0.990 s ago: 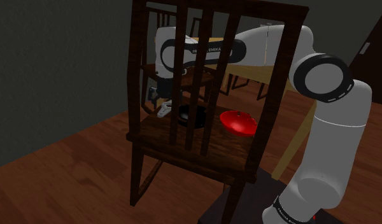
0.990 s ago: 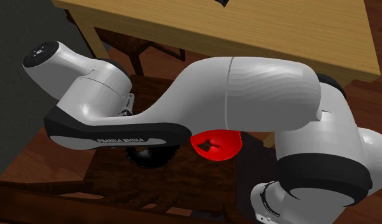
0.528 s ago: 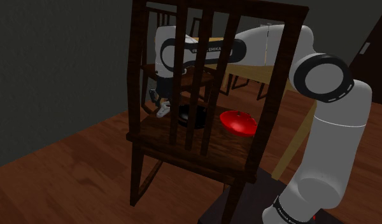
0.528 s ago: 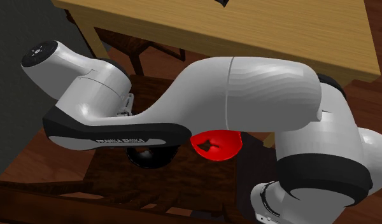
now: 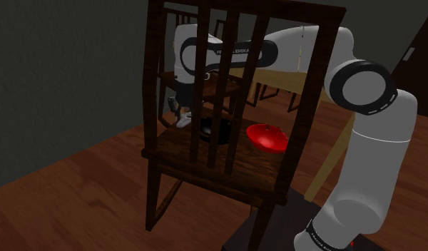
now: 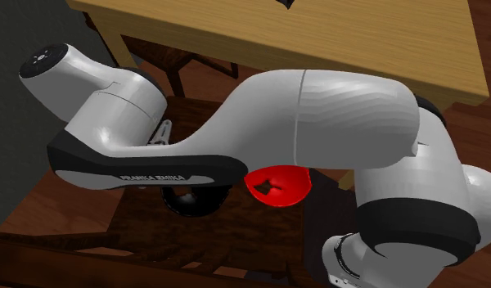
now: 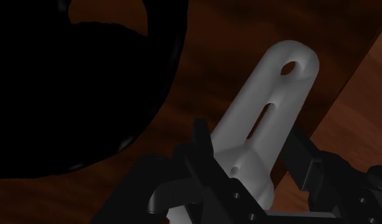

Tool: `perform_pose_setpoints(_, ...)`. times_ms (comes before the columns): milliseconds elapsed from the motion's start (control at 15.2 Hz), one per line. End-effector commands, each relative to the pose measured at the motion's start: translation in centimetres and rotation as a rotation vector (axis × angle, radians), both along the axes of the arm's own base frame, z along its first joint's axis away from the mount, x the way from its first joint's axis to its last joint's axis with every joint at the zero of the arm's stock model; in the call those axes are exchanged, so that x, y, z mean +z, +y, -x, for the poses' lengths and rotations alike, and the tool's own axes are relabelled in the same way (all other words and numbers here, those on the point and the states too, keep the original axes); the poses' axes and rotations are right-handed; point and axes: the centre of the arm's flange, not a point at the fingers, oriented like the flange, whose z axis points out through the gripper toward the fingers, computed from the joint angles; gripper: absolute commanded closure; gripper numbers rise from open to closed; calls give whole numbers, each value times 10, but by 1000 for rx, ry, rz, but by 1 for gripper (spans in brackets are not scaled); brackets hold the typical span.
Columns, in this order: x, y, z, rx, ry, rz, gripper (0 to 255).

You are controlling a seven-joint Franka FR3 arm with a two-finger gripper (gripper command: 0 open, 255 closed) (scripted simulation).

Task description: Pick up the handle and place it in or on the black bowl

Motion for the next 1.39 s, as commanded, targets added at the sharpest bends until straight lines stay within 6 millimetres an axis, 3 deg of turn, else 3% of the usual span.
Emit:
perform_pose_setpoints(0, 10, 0, -1, 0, 1, 0, 255)
perform_pose_setpoints(1254, 105, 0, -1, 0, 1, 0, 255)
perform_pose_setpoints(1320, 105, 0, 13, 0, 1, 0, 255)
